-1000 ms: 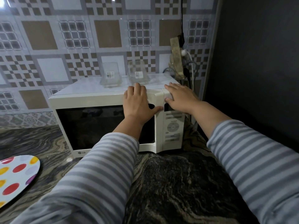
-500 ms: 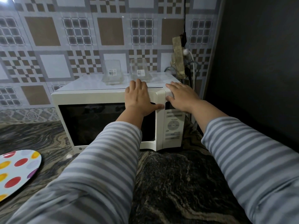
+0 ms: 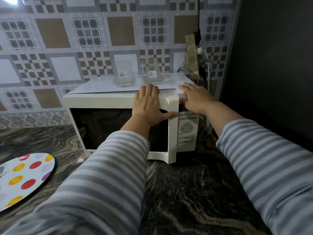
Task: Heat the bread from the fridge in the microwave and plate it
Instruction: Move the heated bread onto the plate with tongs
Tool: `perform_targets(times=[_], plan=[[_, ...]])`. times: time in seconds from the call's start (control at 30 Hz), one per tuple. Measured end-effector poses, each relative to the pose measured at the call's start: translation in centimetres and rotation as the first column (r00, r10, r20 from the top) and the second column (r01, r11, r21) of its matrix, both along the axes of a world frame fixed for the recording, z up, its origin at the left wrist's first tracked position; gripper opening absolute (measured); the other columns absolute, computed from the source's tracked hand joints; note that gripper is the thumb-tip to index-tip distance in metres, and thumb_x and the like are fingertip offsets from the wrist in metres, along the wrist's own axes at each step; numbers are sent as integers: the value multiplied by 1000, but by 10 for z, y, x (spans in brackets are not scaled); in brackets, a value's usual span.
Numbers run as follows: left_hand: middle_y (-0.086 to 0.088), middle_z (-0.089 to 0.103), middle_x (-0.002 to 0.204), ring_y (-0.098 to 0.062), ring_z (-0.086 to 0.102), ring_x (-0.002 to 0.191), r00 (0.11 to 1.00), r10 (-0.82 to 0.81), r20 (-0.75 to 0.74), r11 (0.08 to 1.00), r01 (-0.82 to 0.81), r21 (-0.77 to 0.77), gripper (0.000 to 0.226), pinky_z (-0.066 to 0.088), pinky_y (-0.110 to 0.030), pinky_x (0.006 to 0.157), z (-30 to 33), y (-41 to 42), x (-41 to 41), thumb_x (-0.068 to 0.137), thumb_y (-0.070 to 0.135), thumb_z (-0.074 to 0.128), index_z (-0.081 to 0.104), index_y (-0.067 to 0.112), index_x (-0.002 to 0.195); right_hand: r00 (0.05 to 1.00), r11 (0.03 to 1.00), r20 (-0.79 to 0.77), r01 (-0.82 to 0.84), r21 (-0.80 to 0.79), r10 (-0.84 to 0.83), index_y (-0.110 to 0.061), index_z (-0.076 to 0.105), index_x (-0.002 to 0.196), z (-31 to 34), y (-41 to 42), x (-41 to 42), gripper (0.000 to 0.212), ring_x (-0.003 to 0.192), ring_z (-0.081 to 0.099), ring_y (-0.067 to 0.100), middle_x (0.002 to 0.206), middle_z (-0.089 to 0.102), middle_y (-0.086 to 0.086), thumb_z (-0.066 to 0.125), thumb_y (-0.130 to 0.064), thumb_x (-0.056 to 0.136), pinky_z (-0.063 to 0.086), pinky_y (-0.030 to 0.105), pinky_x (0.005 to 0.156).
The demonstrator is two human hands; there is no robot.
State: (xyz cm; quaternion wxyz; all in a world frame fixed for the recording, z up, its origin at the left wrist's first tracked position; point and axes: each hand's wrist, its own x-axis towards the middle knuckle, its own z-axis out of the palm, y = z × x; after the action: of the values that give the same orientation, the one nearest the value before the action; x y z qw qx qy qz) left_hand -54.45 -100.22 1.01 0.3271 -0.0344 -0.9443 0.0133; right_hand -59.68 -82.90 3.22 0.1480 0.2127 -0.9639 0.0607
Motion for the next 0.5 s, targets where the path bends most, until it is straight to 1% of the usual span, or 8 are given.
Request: perform_targets(times=[0.07,0.13,0.17,0.23,0.27,0.33,0.4,0.5], plan=[[-5,39,124,-25,38,116,999,-22,-34,1000,22,5,99,31,-35,102,-5,-1,11,62,86,50,40,13,128,999,1000,30,20,17,-21,-18,14,152,4,-2,5,61,148,9,22,161,10,6,40,-34,99,10,35,119],[-5,38,131,-25,36,122,998,-29,-53,1000,29,5,99,28,-35,107,-10,-2,19,66,84,49,37,13,134,998,999,61,34,2,-34,-17,13,152,9,-5,12,57,147,10,23,161,10,8,33,-33,101,10,36,118],[-6,36,137,-25,32,128,998,-29,-47,1000,29,-3,101,23,-36,112,-12,-4,22,68,83,48,33,13,139,997,999,67,36,-37,-33,-16,14,152,10,-7,15,54,147,11,23,160,11,8,28,-33,103,10,38,117],[-6,28,150,-24,20,142,1000,-21,-17,999,21,-26,107,10,-38,120,-17,-10,28,70,83,45,23,13,148,998,990,58,27,-137,-19,-16,15,152,10,-12,24,52,148,10,21,161,12,7,20,-35,104,9,42,117],[-4,23,155,-23,13,146,1000,-15,0,1000,15,-24,109,4,-40,121,-19,-12,30,70,84,44,19,14,150,999,985,45,15,-173,-7,-17,15,152,9,-15,29,53,148,8,19,161,11,5,18,-37,103,7,43,118],[-2,16,158,-20,3,148,999,-10,36,1000,9,2,113,0,-43,121,-19,-13,35,68,86,43,13,15,152,999,982,19,-28,-186,32,-19,16,152,2,-21,41,54,148,4,15,161,8,-1,16,-41,103,2,44,119],[-2,13,160,-19,-3,149,997,-1,72,999,-1,33,118,-2,-45,120,-18,-9,41,65,88,42,11,15,152,998,984,-8,-65,-167,65,-20,16,152,-8,-25,52,54,148,1,12,161,7,-5,15,-42,103,-2,44,119],[-3,4,161,-20,-13,148,991,45,128,997,-52,55,123,-7,-52,118,-17,-2,55,62,92,36,5,15,153,998,977,-23,-56,-208,53,-21,18,152,-16,-30,70,54,148,1,9,160,9,-9,13,-43,103,-4,43,119]])
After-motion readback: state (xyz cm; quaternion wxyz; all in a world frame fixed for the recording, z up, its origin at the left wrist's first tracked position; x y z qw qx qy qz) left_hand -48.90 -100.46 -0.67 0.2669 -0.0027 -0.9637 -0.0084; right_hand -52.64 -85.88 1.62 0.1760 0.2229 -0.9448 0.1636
